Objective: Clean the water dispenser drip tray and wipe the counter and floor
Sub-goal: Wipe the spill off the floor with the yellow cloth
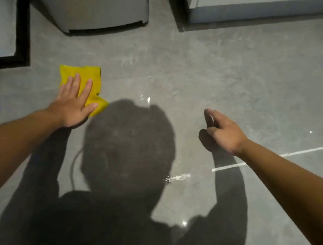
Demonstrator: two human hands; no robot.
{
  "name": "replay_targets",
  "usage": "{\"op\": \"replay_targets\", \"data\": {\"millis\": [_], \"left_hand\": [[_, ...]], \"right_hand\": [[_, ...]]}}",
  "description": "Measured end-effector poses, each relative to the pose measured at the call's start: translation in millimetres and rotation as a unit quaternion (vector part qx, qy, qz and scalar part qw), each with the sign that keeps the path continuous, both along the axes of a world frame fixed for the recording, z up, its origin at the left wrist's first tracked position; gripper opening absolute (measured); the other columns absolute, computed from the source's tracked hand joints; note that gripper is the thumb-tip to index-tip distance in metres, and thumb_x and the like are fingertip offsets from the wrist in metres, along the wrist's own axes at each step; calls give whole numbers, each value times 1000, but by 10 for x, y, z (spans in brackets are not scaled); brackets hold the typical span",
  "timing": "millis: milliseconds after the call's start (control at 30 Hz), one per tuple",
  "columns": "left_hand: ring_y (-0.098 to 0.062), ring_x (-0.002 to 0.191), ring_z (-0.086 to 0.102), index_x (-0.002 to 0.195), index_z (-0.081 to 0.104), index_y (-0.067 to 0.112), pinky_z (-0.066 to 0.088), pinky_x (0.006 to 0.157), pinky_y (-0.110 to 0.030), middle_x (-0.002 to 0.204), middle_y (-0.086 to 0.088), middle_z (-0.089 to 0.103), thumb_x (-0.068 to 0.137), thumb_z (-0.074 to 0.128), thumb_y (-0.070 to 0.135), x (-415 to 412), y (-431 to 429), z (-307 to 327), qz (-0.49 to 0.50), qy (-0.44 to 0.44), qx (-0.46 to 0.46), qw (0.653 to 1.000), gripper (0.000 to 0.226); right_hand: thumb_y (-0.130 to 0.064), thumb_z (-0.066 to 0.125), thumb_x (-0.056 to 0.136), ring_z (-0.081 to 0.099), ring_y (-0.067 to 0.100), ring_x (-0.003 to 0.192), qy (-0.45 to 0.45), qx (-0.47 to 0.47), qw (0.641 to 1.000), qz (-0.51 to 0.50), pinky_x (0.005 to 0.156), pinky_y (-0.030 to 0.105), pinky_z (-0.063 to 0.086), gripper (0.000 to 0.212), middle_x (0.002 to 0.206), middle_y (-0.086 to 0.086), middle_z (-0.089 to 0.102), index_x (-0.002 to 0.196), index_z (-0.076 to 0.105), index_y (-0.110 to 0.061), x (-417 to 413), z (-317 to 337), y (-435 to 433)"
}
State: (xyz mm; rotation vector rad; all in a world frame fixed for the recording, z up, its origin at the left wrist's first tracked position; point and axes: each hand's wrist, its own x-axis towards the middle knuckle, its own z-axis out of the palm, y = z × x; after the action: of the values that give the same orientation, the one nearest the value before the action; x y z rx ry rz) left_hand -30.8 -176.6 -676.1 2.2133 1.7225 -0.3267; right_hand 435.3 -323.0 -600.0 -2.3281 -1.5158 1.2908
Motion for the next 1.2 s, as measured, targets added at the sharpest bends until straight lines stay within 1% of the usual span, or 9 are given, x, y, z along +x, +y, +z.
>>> {"op": "replay_targets", "data": {"millis": [200, 367, 467, 600, 700, 900, 1000, 1067, 1200], "left_hand": [[-43, 158, 1, 165, 13, 20, 5, 127, -54, 171, -25, 2, 101, 49, 56, 1564, 12, 147, -258, -43, 33, 965, 81], [-43, 158, -4, 166, 6, 24, -6, 126, -52, 171, -22, -6, 99, 42, 63, 2575, -1105, 178, -493, -48, -24, 869, 85], [-43, 157, 10, 164, 24, 23, 4, 127, -56, 170, -22, 10, 93, 52, 58, 2462, -1903, 179, -549, -112, -23, 828, 84], [-36, 158, 16, 163, 26, 28, 6, 129, -51, 171, -15, 17, 87, 52, 59, 1777, -2376, 151, -523, -93, -11, 847, 86], [-34, 158, 15, 163, 24, 29, 5, 128, -48, 172, -13, 16, 89, 51, 62, 1251, -2381, 158, -441, -83, -14, 894, 85], [-48, 153, 22, 158, 36, 10, 30, 119, -63, 165, -28, 25, 98, 22, 74, 368, -1700, 165, -180, -30, -23, 983, 89], [-46, 157, 4, 164, 17, 14, 10, 125, -58, 170, -24, 3, 87, 12, 87, 278, -1084, 202, -51, -27, -44, 997, 107], [-38, 158, -10, 166, 3, 25, -1, 126, -52, 171, -18, -13, 91, 21, 83, 398, -651, 163, 2, -12, -31, 999, 96], [-30, 157, -22, 163, -10, 35, -8, 127, -48, 169, -12, -26, 97, 32, 74, 1080, 139, 121, -25, 8, -40, 999, 88]], "right_hand": [[-11, 55, 95, 59, 35, 121, -88, 78, 983, -144, 108, 38, 42, 56, 139, 22, 53, 149, 46, -16, 383, 102, -399], [-7, 54, 94, 62, 37, 112, -99, 40, 980, -166, 104, 46, 48, 51, 125, 23, 61, 144, 49, -10, 593, 168, -747], [-9, 54, 96, 63, 39, 106, -109, 30, 981, -157, 91, 39, 49, 45, 118, 22, 68, 141, 51, -9, 573, 184, -776], [-11, 54, 97, 62, 35, 97, -91, 21, 990, -105, 84, 39, 49, 32, 114, 19, 69, 129, 55, -12, 275, 161, -689], [-15, 59, 94, 61, 34, 94, -87, 13, 995, -49, 78, 36, 45, 15, 106, 15, 66, 109, 55, -13, -34, 65, -584], [-39, 68, 86, 61, 34, 97, -95, -45, 992, -67, 86, 44, 54, 35, 107, 12, 60, 108, 51, -17, -230, -83, -461], [-38, 66, 85, 60, 27, 85, -83, -23, 992, -92, 76, 38, 49, 25, 100, 10, 60, 95, 50, -22, -145, -135, -479], [-36, 65, 86, 60, 25, 80, -89, -5, 991, -105, 73, 37, 48, 21, 98, 9, 60, 91, 49, -24, -35, -149, -521], [-31, 63, 90, 59, 28, 81, -107, 16, 981, -161, 72, 37, 46, 18, 95, 10, 61, 95, 52, -18, 307, -174, -689]]}}
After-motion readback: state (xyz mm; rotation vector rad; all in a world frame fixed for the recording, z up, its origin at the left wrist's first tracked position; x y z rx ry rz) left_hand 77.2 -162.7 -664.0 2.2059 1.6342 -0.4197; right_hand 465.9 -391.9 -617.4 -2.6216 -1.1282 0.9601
